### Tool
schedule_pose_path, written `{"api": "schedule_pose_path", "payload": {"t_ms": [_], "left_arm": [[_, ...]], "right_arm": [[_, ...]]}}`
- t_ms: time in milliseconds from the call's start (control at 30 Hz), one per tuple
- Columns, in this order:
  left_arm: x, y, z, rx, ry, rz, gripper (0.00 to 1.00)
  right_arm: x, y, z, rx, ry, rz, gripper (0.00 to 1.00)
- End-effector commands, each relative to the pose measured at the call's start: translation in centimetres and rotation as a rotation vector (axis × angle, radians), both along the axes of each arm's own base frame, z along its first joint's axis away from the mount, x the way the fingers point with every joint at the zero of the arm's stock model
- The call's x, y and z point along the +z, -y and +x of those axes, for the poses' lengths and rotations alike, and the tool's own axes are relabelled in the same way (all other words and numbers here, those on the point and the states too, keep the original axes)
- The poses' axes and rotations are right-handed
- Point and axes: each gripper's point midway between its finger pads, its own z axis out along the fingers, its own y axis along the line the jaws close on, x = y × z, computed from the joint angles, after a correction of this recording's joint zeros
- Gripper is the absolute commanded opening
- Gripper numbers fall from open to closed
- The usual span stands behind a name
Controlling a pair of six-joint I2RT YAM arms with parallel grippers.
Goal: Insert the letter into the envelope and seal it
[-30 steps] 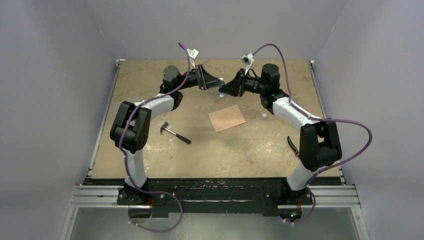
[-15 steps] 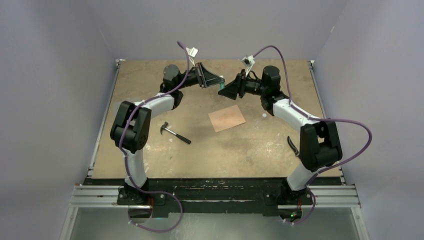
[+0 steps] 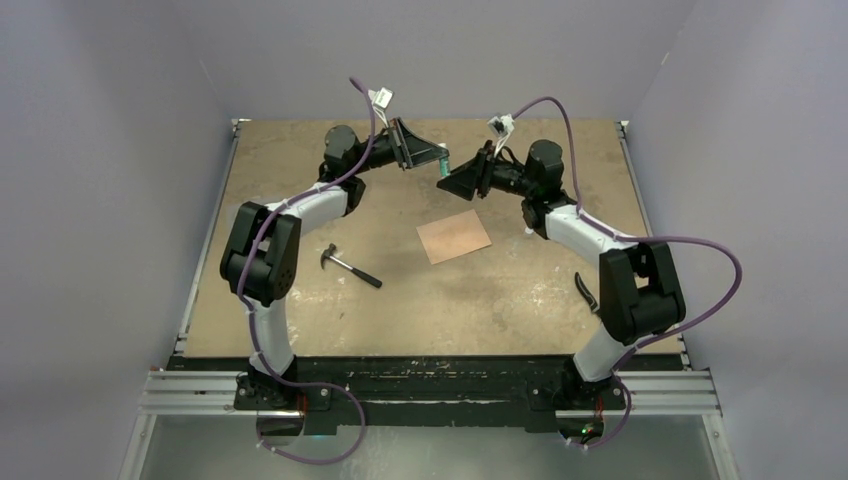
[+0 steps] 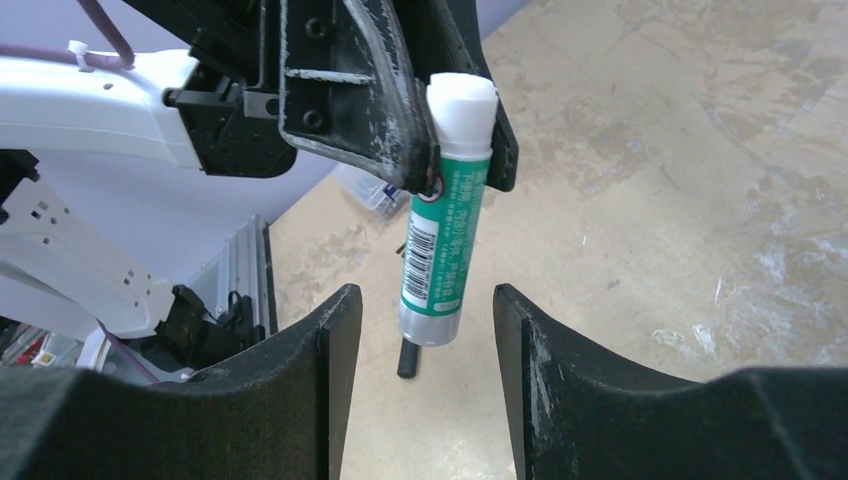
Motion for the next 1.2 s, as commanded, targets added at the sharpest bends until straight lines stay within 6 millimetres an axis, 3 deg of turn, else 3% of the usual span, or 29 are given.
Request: {"api": "schedule_pose_path", "payload": {"t_ms": [0, 67, 167, 267, 400, 567, 767, 1033, 1167], "left_arm": [[3.3, -0.6, -0.9, 0.006, 0.084, -0.042, 0.00], [3.6, -0.6, -1.0, 0.004, 0.089, -0.050, 0.00], [4.1, -0.6, -1.6, -0.019, 0.111, -0.060, 0.00], [4.0, -0.5, -2.0, -0.027, 0.127, -0.048, 0.03], [3.0, -0.5, -2.1, -0.031, 0.111, -0.034, 0.40], [2.7, -0.4, -2.2, -0.031, 0.112, -0.041, 0.46], [3.5, -0.2, -2.1, -0.038, 0.122, -0.070, 0.33], [3.1, 0.7, -2.9, -0.082, 0.101, -0.096, 0.30], [4.0, 0.7, -2.9, -0.076, 0.097, -0.117, 0.00]], "right_arm": [[3.8, 0.1, -0.8, 0.008, 0.113, 0.070, 0.54], [3.9, 0.1, -0.8, 0.005, 0.099, 0.082, 0.47], [4.0, -0.1, 0.0, -0.009, 0.073, 0.083, 0.26], [5.2, 0.1, 0.6, -0.043, 0.100, 0.114, 0.15], [5.7, -0.1, 0.8, -0.027, 0.112, 0.107, 0.11], [5.7, -0.1, 0.8, -0.027, 0.113, 0.094, 0.12], [6.1, -0.3, 0.1, 0.014, 0.148, 0.095, 0.14], [6.1, -0.5, 0.0, 0.046, 0.140, 0.072, 0.15], [6.8, -0.4, 0.0, 0.038, 0.131, 0.071, 0.22]]}}
